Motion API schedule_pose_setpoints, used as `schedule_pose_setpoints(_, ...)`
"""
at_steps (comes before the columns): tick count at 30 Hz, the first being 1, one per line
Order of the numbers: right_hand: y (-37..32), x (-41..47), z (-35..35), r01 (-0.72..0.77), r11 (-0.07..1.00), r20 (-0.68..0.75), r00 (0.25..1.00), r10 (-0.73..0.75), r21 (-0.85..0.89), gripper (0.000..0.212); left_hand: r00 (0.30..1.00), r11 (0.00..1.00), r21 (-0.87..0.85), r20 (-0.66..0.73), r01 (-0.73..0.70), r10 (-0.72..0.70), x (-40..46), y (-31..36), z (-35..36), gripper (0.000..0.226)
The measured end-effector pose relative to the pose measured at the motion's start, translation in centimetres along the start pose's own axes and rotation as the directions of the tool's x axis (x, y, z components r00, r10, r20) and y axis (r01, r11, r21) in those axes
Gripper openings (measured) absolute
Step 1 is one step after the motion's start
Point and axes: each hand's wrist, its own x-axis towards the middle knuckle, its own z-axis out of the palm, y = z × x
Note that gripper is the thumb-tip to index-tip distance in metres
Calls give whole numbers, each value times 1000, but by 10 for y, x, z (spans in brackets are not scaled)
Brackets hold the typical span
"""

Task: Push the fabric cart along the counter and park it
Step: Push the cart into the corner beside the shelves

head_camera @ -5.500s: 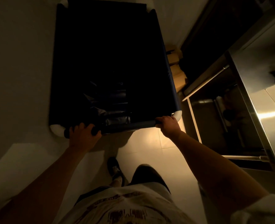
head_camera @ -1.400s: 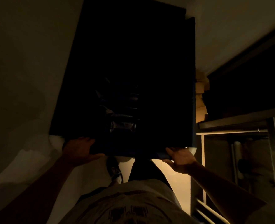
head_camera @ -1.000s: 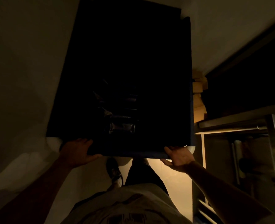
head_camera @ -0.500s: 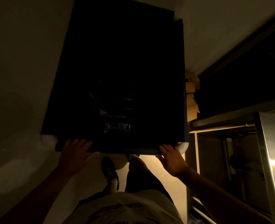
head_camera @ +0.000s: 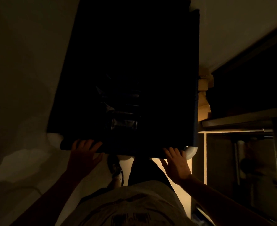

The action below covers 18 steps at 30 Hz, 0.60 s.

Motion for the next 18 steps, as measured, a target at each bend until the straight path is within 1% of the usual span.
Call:
schedule_pose_setpoints(2, 1, 0, -1, -4, 999, 10, 1000, 4, 34, 51, 1000, 1000, -18, 7, 3, -3, 1, 2, -2, 50)
schedule_pose_setpoints(5, -1, 0, -4, 4, 999, 15, 1000, -4, 34, 51, 1000, 1000, -28, 2, 5, -5, 1, 4, -6, 49)
schedule_pose_setpoints(9, -5, -2, -7, 23, 1000, -50, 998, -24, -17, 48, 999, 1000, -13, -49, -19, 18, 1, 4, -6, 49)
schedule_pose_setpoints(10, -6, -2, -8, 25, 999, -43, 999, -26, -26, 48, 999, 1000, -12, -50, -17, 17, 0, 5, -7, 50)
schedule_pose_setpoints(14, -12, -1, -13, -7, 998, 2, 1000, 8, -69, 47, 1000, 1000, -12, -11, -2, 2, 3, 5, -12, 49)
schedule_pose_setpoints(18, -13, -1, -17, 0, 998, -15, 1000, -1, -64, 48, 1000, 1000, 2, 16, -18, 18, 4, 4, -13, 53)
